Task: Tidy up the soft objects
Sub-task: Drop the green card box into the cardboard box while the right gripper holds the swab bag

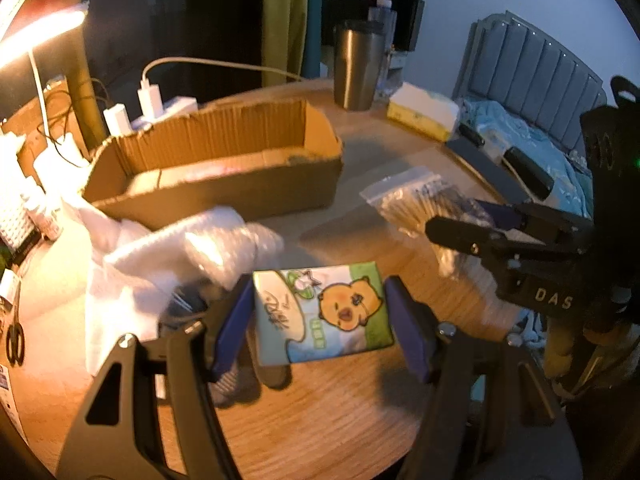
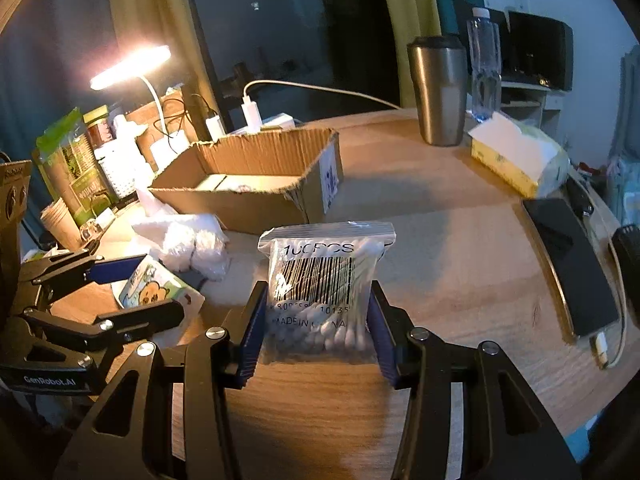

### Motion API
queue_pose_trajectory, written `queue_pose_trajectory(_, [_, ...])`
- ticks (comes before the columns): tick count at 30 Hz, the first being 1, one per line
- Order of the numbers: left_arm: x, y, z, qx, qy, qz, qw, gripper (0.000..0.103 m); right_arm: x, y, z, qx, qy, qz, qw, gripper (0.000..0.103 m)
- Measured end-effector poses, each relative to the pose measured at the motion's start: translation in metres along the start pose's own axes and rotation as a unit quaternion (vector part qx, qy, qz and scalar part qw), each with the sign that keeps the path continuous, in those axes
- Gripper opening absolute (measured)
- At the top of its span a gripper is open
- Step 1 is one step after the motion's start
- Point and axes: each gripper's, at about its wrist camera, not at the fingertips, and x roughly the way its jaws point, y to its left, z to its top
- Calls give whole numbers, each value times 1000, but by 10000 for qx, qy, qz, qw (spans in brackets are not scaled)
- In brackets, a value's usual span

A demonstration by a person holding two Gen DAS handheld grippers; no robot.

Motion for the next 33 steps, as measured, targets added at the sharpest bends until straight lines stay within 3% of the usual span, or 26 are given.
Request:
queue_pose_trajectory(16, [-27, 43, 32, -131, -526, -53, 9985, 67, 0, 26, 41, -178, -230, -54, 9996, 50])
queue_pose_trajectory(33, [-33, 99, 52, -440, -742, 99, 9962, 67, 22, 49, 80, -403, -268, -9, 9988, 50])
